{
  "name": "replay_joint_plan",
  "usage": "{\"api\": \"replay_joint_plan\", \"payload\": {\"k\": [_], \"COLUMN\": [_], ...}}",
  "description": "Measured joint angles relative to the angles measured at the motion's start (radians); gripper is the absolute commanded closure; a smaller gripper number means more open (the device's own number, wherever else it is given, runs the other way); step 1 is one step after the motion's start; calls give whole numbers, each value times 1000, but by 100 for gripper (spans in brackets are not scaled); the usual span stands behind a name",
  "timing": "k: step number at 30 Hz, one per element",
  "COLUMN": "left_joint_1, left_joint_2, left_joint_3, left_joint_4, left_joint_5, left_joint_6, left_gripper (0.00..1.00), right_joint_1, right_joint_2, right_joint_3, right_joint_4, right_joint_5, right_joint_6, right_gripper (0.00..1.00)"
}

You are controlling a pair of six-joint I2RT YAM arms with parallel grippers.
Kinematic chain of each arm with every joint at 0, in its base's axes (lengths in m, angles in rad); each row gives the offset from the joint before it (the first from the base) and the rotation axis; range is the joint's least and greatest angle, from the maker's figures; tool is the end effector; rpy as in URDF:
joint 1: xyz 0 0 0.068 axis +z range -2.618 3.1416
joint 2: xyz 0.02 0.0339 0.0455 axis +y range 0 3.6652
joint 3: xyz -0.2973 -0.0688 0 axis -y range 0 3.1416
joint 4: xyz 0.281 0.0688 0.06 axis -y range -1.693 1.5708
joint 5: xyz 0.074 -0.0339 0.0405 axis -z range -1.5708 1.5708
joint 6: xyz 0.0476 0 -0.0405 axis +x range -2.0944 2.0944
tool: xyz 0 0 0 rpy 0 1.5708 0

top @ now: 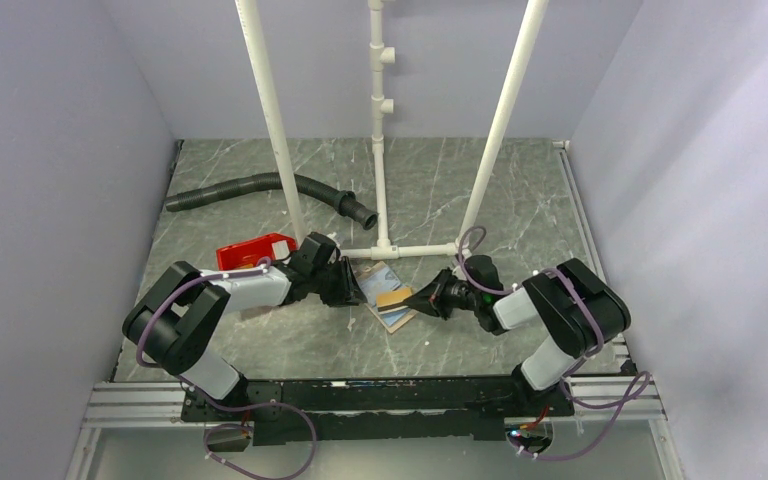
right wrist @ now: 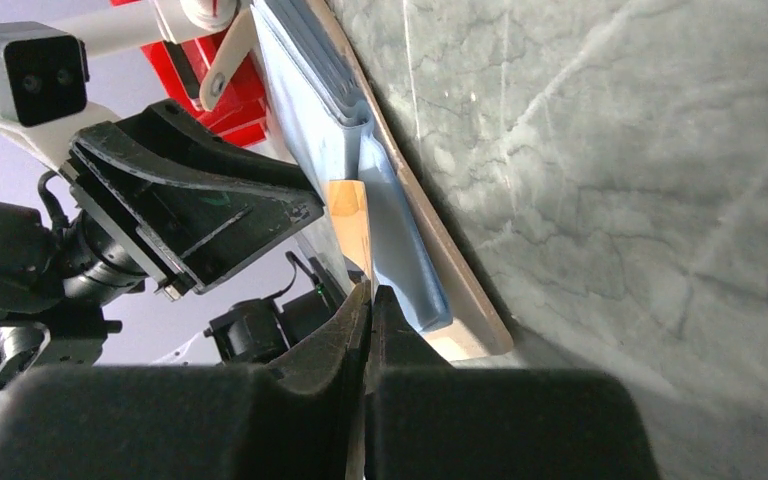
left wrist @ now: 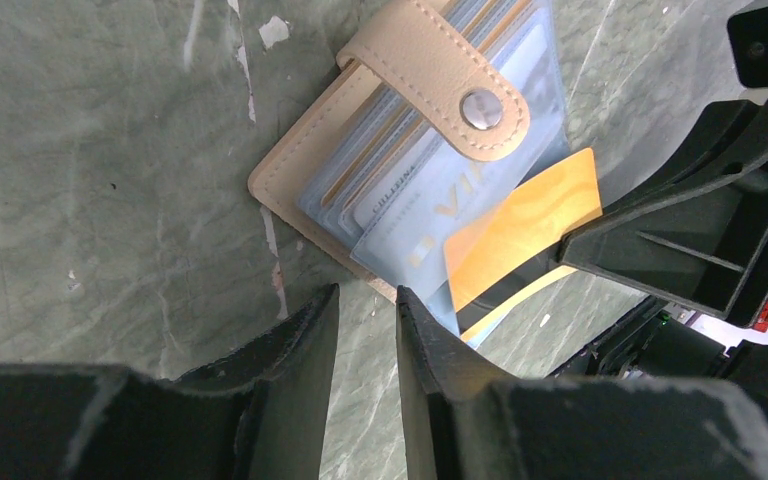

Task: Put the credit cards into the card holder
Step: Insert the credit card into the card holder.

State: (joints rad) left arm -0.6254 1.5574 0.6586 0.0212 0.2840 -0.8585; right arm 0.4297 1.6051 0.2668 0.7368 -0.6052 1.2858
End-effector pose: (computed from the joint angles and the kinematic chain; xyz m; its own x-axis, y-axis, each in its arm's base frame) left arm 0.2471 -0.1949 0.1362 -0.9428 -0.2154 -0.2545 -0.0098 0.7810 -0.6245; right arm 0.2129 0.1274 0.0870 -0.8827 0.4637 0.0772 0.2775 0.3815 0.8817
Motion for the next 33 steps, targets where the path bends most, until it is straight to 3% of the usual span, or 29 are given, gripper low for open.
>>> {"api": "replay_joint_plan", "payload": {"k": [33], "left_joint_1": [0], "left_joint_2": [-11], "left_joint_3": [1], "left_joint_4": [-23], "left_joint_5": [-6], "left_joint_6": [3], "left_gripper": [66], "right_joint_1": [24], "right_joint_2": [205], "right_joint_3": [105], "right_joint_4": [103], "right_joint_5": [-121], "right_joint_6": [-31], "right_gripper": [100]}}
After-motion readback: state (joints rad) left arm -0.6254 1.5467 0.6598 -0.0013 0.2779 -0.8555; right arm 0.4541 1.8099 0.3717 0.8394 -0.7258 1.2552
